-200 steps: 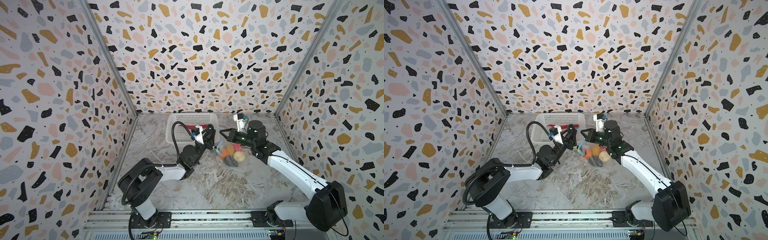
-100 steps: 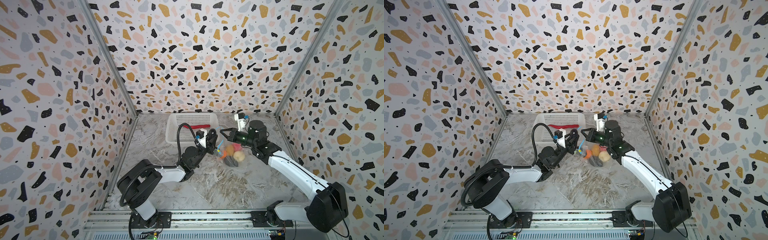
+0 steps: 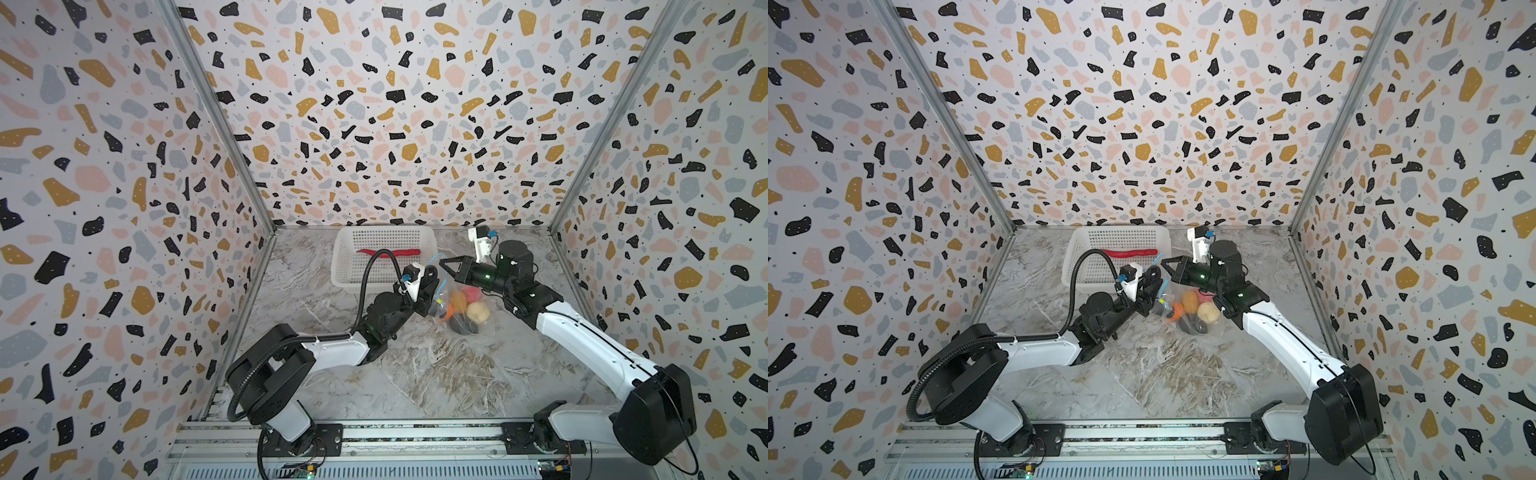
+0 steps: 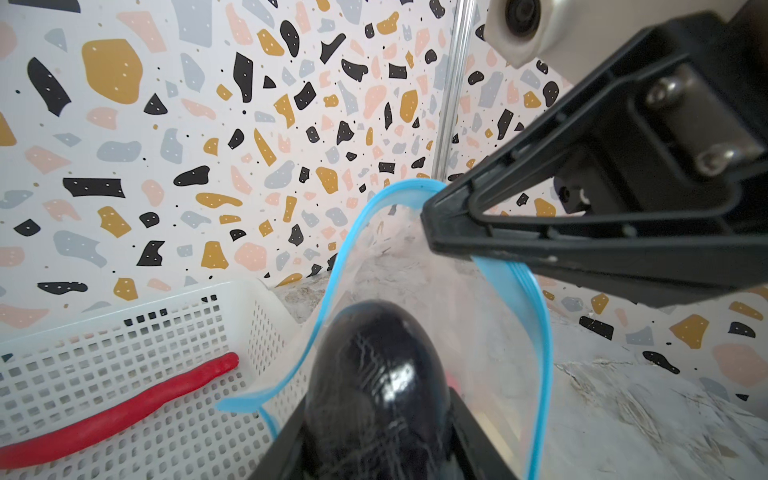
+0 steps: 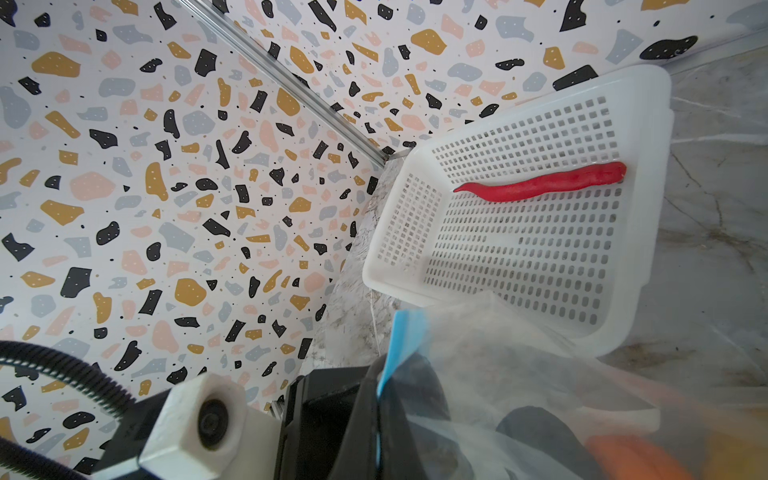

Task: Place the food in the zip-top bag and seal the zipper
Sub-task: 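Lower the eggplant with the left gripper into the bag opening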

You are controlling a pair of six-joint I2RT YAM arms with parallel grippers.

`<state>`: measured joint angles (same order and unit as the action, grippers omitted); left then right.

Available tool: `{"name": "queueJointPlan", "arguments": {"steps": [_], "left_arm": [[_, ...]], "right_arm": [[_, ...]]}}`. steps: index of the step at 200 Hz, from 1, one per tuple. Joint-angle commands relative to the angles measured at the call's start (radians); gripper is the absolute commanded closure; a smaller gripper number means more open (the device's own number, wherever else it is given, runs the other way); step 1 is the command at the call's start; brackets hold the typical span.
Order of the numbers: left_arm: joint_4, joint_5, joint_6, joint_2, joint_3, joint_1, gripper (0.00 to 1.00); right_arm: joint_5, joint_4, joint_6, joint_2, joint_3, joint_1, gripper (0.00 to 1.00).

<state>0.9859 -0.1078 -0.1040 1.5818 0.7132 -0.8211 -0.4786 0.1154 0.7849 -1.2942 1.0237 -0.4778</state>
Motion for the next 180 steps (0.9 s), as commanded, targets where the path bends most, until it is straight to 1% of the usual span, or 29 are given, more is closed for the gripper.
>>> {"name": "queueJointPlan", "arguments": {"steps": [1, 14, 28, 60, 82, 94, 106, 121, 128, 145, 156, 173, 180], "left_arm": [[-0.032, 0.016, 0.033, -0.026, 0.038, -0.006, 0.43], [-0.051, 0.018, 0.036, -0.026, 0.048, -0.006, 0.36], [-0.077, 0.014, 0.036, -0.028, 0.061, -0.006, 0.31], [-0.165, 0.018, 0.018, -0.042, 0.105, -0.006, 0.27], [-0.239, 0.031, -0.026, -0.098, 0.126, -0.005, 0.27], [-0.32, 0.042, -0.055, -0.151, 0.142, -0.004, 0.26], [-0.438, 0.031, -0.077, -0.21, 0.163, 0.0, 0.26], [-0.563, 0.016, -0.097, -0.268, 0.17, 0.022, 0.19], [-0.605, 0.017, -0.122, -0.279, 0.168, 0.044, 0.17], [-0.661, 0.084, -0.218, -0.271, 0.162, 0.122, 0.19], [-0.657, 0.166, -0.286, -0.243, 0.153, 0.165, 0.21], [-0.653, 0.294, -0.358, -0.179, 0.164, 0.199, 0.22], [-0.658, 0.33, -0.38, -0.155, 0.174, 0.207, 0.24]], "right_arm": [[0.0, 0.041, 0.001, 0.057, 0.039, 0.003, 1.0], [0.004, 0.04, 0.0, 0.055, 0.036, 0.001, 1.0], [0.005, 0.04, -0.003, 0.05, 0.035, 0.001, 1.0], [0.02, 0.042, -0.012, 0.067, 0.02, 0.002, 1.0], [0.019, 0.046, -0.016, 0.067, 0.016, 0.005, 1.0], [0.011, 0.042, -0.02, 0.064, 0.021, 0.008, 1.0], [0.017, 0.039, -0.034, 0.068, 0.023, 0.011, 1.0], [0.026, 0.038, -0.046, 0.074, 0.019, 0.016, 1.0], [0.026, 0.044, -0.048, 0.076, 0.012, 0.016, 1.0], [0.016, 0.057, -0.047, 0.077, -0.001, 0.019, 1.0], [0.01, 0.063, -0.047, 0.076, -0.009, 0.022, 1.0], [0.002, 0.059, -0.05, 0.078, -0.007, 0.027, 1.0], [0.002, 0.056, -0.053, 0.08, -0.005, 0.029, 1.0]]}}
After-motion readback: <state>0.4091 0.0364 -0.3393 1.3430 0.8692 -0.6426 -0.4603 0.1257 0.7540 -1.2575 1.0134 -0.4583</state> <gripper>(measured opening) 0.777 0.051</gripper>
